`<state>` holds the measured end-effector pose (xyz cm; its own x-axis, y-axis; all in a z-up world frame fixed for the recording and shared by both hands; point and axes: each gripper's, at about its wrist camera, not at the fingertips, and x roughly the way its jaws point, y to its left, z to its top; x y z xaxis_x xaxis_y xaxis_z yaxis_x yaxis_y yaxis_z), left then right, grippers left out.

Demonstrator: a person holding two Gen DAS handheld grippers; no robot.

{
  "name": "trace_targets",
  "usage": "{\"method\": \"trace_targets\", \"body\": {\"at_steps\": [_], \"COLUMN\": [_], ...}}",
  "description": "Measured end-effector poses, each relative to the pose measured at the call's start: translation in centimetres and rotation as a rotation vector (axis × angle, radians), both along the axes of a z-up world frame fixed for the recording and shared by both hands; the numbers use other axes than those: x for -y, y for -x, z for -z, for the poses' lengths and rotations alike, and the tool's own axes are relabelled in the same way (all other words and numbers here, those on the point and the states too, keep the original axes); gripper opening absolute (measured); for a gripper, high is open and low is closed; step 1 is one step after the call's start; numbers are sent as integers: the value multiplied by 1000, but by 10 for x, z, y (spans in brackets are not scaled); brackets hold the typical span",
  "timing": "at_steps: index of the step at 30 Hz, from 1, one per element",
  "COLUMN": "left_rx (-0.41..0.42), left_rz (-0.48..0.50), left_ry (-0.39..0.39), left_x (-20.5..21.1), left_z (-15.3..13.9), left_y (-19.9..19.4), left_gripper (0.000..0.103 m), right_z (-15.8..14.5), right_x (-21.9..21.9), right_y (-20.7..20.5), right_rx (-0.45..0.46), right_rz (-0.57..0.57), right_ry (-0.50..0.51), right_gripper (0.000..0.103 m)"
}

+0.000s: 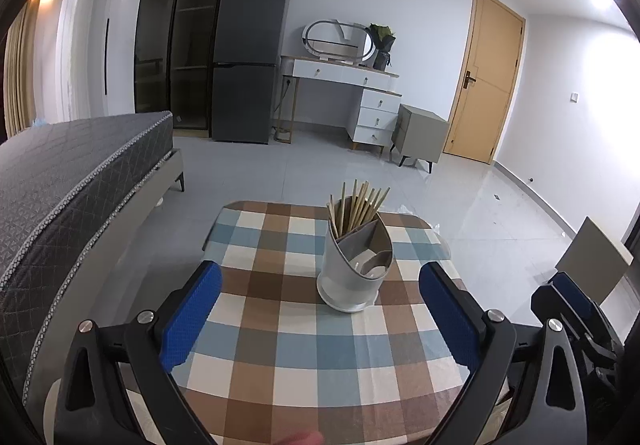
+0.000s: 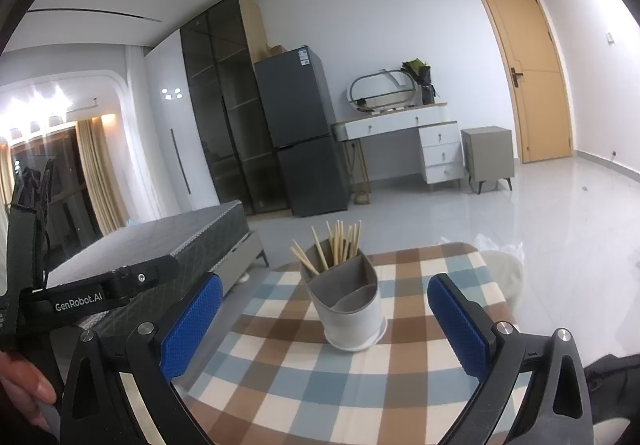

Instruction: Organize utensils

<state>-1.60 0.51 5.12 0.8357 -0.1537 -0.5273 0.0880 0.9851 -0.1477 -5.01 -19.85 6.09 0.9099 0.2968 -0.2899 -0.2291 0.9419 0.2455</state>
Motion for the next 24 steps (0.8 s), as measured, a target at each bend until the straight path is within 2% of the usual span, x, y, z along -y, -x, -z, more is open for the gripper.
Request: {"method": "trace_targets", "body": {"at_steps": [24], "left_rx": [-17], "left_rz": [11], "left_ry": [11], "left_x": [-2], "left_z": [2], "left_y": [4], "left_gripper": [96], "right_z": [0], "right_x": [0], "right_y": [2], "right_rx": [-6], "right_rz": [11], "right_ry": [-9], "right_gripper": [103]}}
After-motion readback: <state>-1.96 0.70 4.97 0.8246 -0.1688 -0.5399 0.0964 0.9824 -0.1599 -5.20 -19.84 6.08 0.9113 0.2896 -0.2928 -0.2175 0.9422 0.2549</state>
